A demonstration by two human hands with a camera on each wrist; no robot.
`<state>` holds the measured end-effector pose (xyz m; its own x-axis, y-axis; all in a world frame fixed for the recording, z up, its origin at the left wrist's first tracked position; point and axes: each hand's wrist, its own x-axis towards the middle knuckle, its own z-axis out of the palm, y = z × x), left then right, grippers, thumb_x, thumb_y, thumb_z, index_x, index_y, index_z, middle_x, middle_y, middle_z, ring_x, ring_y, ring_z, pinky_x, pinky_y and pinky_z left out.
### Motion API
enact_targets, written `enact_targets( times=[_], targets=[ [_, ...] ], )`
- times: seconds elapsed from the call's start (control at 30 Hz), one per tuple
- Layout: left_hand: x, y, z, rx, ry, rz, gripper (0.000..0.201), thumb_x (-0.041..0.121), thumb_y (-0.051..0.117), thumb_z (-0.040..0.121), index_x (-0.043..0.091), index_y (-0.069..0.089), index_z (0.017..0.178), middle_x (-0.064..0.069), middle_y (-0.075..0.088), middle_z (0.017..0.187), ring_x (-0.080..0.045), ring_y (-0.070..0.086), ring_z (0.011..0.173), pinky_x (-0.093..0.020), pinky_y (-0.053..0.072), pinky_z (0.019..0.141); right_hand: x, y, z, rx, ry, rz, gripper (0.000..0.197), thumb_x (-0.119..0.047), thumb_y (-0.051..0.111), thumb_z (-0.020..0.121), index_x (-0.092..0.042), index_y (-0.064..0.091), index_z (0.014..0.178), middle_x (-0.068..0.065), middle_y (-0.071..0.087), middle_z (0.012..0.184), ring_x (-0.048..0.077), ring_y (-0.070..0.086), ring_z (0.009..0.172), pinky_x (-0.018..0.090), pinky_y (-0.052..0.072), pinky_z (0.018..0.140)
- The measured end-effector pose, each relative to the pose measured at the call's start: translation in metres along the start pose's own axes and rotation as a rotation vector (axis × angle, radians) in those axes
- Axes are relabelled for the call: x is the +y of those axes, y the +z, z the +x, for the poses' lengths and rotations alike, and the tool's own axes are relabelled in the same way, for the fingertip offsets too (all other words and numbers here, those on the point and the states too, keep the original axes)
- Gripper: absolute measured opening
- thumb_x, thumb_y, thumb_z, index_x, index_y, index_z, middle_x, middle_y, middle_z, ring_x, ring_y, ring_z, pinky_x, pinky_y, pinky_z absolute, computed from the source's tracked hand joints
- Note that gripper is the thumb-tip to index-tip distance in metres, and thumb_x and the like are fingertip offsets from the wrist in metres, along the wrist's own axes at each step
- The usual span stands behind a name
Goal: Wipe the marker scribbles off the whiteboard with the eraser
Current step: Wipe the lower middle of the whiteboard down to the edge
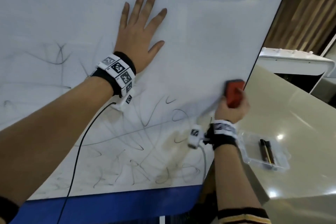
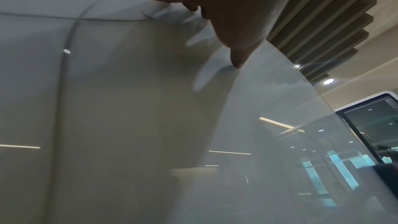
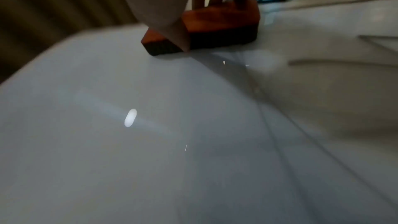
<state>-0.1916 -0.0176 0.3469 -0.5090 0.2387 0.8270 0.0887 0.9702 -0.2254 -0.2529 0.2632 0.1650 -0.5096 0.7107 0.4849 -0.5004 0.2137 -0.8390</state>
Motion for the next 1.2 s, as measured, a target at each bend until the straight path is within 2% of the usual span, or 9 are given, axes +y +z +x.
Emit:
enact_targets(
  times=[0.07,0.13,0.3,0.47,0.7,0.9,1.0,1.13,1.2],
  targets=[
    [0.004,-0.001,-0.003,-0.006,-0.014,-0.011,0.067,0.052,0.042,0.099,0.024,0.024,0.158,-0.014,0.007,0.167,-0.034,0.006,0.155,-0.056,0.005,0.125,0.002,-0.003,0.018,0.133,0.131,0.062,0.054,-0.008,0.066,0.069,-0.028,0.067,0.12,0.003,0.055,0.119,0.031,0.063,0.115,0.02,0.05,0.096],
    [0.008,0.0,-0.008,-0.012,-0.019,-0.033,0.064,0.054,0.038,0.101,0.025,0.026,0.157,-0.014,0.007,0.168,-0.033,0.006,0.155,-0.056,0.005,0.125,-0.01,0.015,-0.007,0.129,0.114,0.071,0.054,-0.003,0.066,0.072,-0.023,0.067,0.123,0.002,0.053,0.12,0.031,0.061,0.115,0.024,0.05,0.098],
    [0.013,0.007,-0.022,-0.059,0.014,-0.038,0.058,0.051,0.028,0.104,0.026,0.029,0.157,-0.012,0.009,0.168,-0.031,0.007,0.156,-0.055,0.007,0.125,-0.028,0.06,-0.14,-0.324,-0.415,-0.049,0.045,0.007,0.069,0.076,-0.015,0.072,0.115,0.016,0.055,0.132,0.035,0.052,0.126,0.061,0.033,0.115],
    [-0.003,-0.007,-0.021,-0.13,0.083,-0.159,0.055,0.045,0.034,0.103,0.024,0.035,0.154,-0.007,0.012,0.168,-0.026,0.009,0.156,-0.049,0.009,0.126,-0.02,0.048,-0.138,-0.533,-0.715,-0.161,0.042,0.01,0.072,0.079,-0.017,0.075,0.111,0.018,0.058,0.13,0.04,0.052,0.123,0.062,0.025,0.12],
    [-0.097,-0.049,-0.088,-0.049,-0.21,-0.34,0.07,0.033,0.057,0.095,0.019,0.027,0.156,-0.003,0.017,0.167,-0.024,0.01,0.155,-0.05,0.011,0.126,-0.068,0.071,-0.104,-0.14,-0.289,0.029,0.046,0.003,0.065,0.078,-0.01,0.071,0.122,0.02,0.051,0.13,0.032,0.051,0.119,0.054,0.046,0.103],
    [-0.161,-0.062,-0.138,0.073,-0.428,-0.26,0.082,0.043,0.061,0.093,0.012,0.021,0.157,-0.01,0.015,0.166,-0.028,0.01,0.155,-0.053,0.015,0.124,-0.094,0.103,-0.202,-0.587,-0.934,-0.156,0.046,0.011,0.068,0.07,-0.015,0.078,0.107,0.02,0.064,0.121,0.042,0.057,0.112,0.06,0.037,0.109],
    [-0.198,-0.074,-0.145,0.147,-0.456,-0.212,0.078,0.043,0.058,0.095,0.011,0.023,0.157,-0.012,0.015,0.166,-0.03,0.011,0.155,-0.054,0.016,0.124,-0.131,0.111,-0.158,-0.488,-0.819,-0.14,0.049,0.008,0.069,0.068,-0.016,0.076,0.11,0.018,0.061,0.124,0.041,0.056,0.113,0.055,0.041,0.106],
    [-0.235,-0.076,-0.152,0.182,-0.472,-0.148,0.061,0.032,0.051,0.1,0.015,0.03,0.155,-0.014,0.016,0.166,-0.033,0.012,0.154,-0.055,0.017,0.123,-0.199,0.134,-0.079,-0.183,-0.55,0.019,0.053,0.0,0.065,0.067,-0.017,0.074,0.117,0.015,0.058,0.123,0.031,0.054,0.112,0.018,0.038,0.103],
    [-0.245,-0.072,-0.157,0.167,-0.446,-0.112,0.055,0.023,0.048,0.101,0.019,0.033,0.154,-0.013,0.015,0.166,-0.033,0.013,0.154,-0.056,0.017,0.122,-0.214,0.149,-0.081,-0.091,-0.499,0.085,0.054,-0.001,0.063,0.068,-0.017,0.074,0.118,0.015,0.058,0.124,0.032,0.055,0.112,0.021,0.04,0.102]
  ],
)
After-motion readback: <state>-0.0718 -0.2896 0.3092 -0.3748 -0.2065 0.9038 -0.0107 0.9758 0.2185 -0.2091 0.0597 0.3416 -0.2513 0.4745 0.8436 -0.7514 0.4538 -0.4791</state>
